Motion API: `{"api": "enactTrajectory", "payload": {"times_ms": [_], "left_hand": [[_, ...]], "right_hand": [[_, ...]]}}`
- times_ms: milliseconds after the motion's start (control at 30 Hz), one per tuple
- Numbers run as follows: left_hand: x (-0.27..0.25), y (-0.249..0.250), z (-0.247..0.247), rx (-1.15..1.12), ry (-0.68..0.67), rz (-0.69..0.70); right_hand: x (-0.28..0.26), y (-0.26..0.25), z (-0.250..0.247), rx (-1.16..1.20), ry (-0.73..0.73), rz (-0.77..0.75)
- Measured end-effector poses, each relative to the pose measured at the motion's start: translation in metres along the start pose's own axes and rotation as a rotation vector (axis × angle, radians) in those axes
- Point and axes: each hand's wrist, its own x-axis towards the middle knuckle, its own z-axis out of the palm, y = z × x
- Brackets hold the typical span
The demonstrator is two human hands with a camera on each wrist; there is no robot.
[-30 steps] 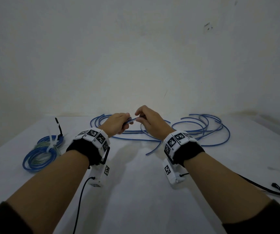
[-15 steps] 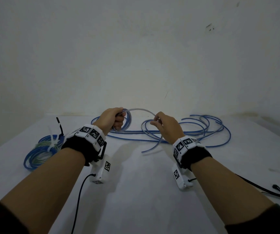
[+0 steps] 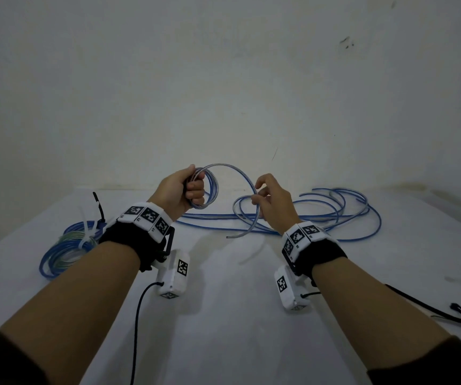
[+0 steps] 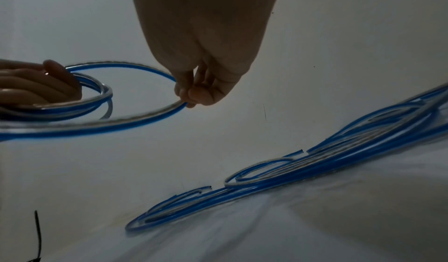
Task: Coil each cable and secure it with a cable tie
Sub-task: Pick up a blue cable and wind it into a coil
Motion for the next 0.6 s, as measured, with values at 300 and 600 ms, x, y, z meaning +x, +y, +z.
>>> {"api": "enactTrajectory", "payload": {"times_ms": [300,600], "left_hand": [[0.005,-0.001,0.004,-0.165,0.06,0.039],[0.006,-0.004,0.011,-0.2,0.02,0.051]], "right_hand": [[0.002,-0.01,0.006,0.182,-0.212,0.014],[0.001,-0.007,0.017,-0.1,-0.109,-0.183]]}}
